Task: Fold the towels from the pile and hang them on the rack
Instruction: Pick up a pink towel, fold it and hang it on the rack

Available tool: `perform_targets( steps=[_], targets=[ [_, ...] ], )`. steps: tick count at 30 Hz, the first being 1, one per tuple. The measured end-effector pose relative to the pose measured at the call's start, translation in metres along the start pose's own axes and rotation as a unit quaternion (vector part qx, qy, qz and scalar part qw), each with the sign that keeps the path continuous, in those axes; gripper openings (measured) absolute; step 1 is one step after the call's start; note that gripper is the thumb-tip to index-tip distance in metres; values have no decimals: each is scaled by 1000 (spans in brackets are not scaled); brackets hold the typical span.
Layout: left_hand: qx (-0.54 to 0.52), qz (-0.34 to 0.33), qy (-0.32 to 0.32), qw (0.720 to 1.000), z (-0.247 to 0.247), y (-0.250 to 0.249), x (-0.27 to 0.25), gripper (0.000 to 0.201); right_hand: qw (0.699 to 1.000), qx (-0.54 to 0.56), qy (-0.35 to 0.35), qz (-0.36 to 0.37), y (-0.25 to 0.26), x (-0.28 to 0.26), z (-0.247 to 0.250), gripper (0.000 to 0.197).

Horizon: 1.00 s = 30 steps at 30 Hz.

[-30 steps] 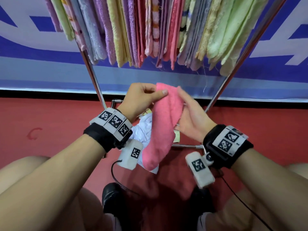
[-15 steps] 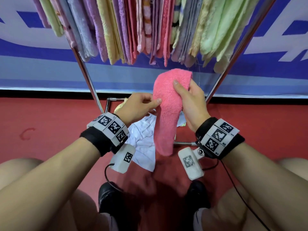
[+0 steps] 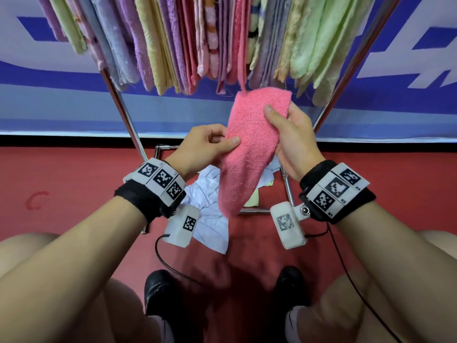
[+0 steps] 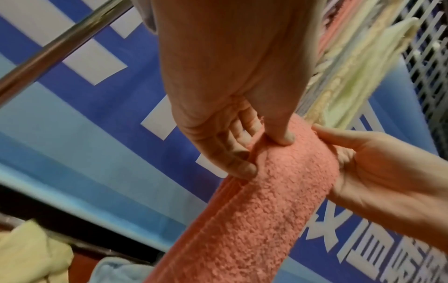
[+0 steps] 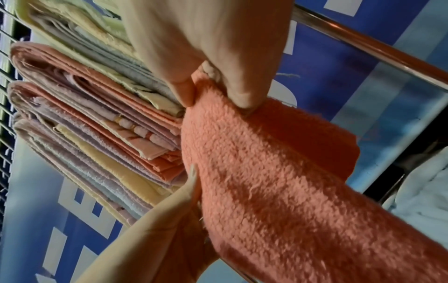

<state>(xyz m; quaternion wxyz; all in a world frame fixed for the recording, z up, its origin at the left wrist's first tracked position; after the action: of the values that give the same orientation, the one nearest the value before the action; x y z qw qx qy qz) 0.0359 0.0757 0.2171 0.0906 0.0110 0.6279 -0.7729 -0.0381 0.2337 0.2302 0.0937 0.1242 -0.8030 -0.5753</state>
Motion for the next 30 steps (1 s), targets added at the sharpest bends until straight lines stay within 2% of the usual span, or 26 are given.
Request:
perform_targets(
  steps=[4,5,8,9,11,13,15,17,19,22,23,25,26,27,29,30],
  targets=[
    [107,-58,-35,992,2,-6,1,16,1000,-8,-15,-23,1,5,7,27],
    [111,-61,-20,992,0,-8,0,17,999,-5,-24,-30,2,8,10,29],
    [25,-22,90,995,-13,-5,-3,24,997,8,-56,-60,2,13,17,30],
    [8,-16,103,995,-17,-6,-5,25,995,15,-64,-76,1,13,17,31],
    [10,-22,65,998,-17,-10,-6,22,989,51,-50,-132,-4,9,15,41],
    [0,-17,-3,1000,-9,-13,-4,22,970,105,19,-219,-17,-6,4,61],
    [-29,0,-69,997,5,-10,0,23,957,109,85,-256,-39,-24,-7,66],
    [-46,10,-115,992,16,-5,5,22,960,41,122,-247,-59,-32,-11,50],
    [-48,17,-146,988,21,-1,7,22,973,-25,96,-208,-67,-29,-7,35],
    [-50,62,-172,982,29,6,10,34,983,-38,58,-167,-59,-17,-2,30],
    [-22,65,-190,979,34,7,12,33,984,-44,55,-163,-54,-15,-3,31],
    [84,23,-238,967,49,0,14,41,981,-74,68,-165,-45,-12,-8,30],
    [124,-14,-227,966,50,-6,15,43,976,-93,90,-174,-39,-14,-11,27],
    [149,-54,-186,970,44,-15,16,40,968,-118,120,-185,-31,-17,-14,22],
    [127,-101,-43,986,16,-33,12,29,946,-173,188,-200,-6,-22,-21,14],
    [77,-95,21,992,2,-41,8,33,935,-200,215,-197,12,-23,-23,11]
  ],
)
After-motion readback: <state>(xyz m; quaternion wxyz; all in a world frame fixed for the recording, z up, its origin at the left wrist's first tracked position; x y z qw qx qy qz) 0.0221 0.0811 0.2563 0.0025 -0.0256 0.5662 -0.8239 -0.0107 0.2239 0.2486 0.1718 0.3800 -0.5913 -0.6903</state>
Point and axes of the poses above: each hand's wrist, its own x-axis towards the middle knuckle, its own z-axis out of the back of the hand, y = z × x, the point moved 5 cm from there along x, towards the middle knuckle, and after that the axes turned 4 degrees about x, right-handed, at the moved point
